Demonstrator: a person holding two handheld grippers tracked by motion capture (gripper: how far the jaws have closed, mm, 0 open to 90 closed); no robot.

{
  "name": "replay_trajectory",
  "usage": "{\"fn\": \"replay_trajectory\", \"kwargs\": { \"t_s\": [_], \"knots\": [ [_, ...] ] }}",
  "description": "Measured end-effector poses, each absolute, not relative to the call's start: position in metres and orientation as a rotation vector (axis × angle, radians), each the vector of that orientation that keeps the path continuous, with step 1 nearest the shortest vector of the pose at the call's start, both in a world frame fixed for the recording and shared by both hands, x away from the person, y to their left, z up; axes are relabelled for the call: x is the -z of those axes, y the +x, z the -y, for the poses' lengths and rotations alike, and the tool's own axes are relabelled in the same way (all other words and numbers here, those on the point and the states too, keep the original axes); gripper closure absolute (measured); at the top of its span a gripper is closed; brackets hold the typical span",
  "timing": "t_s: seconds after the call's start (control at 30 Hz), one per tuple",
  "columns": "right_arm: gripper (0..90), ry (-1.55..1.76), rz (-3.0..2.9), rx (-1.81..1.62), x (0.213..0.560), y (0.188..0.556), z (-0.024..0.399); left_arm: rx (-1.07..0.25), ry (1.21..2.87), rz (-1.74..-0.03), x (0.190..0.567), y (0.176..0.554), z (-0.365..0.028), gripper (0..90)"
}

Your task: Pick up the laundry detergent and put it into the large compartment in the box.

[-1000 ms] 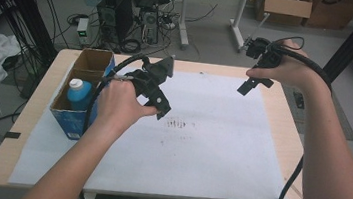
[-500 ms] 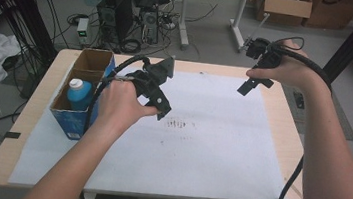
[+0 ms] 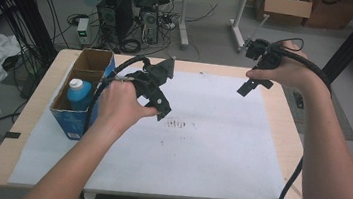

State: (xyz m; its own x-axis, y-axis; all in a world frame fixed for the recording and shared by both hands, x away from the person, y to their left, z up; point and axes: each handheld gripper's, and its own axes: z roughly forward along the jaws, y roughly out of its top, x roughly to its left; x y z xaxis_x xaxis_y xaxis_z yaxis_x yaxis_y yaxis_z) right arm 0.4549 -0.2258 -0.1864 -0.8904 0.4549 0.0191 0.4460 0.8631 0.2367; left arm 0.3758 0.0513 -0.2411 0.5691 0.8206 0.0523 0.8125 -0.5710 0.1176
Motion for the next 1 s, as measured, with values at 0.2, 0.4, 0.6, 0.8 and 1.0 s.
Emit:
{"fn": "replay_trajectory", "kwargs": {
  "t_s": [0.2,0.4,0.6,0.8,1.0],
  "knots": [
    [18.8,0.729,-2.996,-0.364,0.1862,0.4547,0.2263,-0.151,2.715,-1.414,0.2418,0.3760,-0.0507,1.4],
    [18.8,0.729,-2.997,-0.367,0.1869,0.4547,0.2264,-0.148,2.714,-1.413,0.2416,0.3760,-0.0509,1.4],
    [18.8,0.727,-3.000,-0.364,0.1876,0.4545,0.2251,-0.149,2.716,-1.412,0.2410,0.3754,-0.0517,1.4],
    [18.8,0.725,-3.001,-0.365,0.1878,0.4544,0.2247,-0.147,2.715,-1.410,0.2408,0.3749,-0.0515,1.4],
    [18.7,0.723,-3.003,-0.360,0.1880,0.4546,0.2247,-0.147,2.717,-1.409,0.2411,0.3748,-0.0517,1.4]
  ]
}}
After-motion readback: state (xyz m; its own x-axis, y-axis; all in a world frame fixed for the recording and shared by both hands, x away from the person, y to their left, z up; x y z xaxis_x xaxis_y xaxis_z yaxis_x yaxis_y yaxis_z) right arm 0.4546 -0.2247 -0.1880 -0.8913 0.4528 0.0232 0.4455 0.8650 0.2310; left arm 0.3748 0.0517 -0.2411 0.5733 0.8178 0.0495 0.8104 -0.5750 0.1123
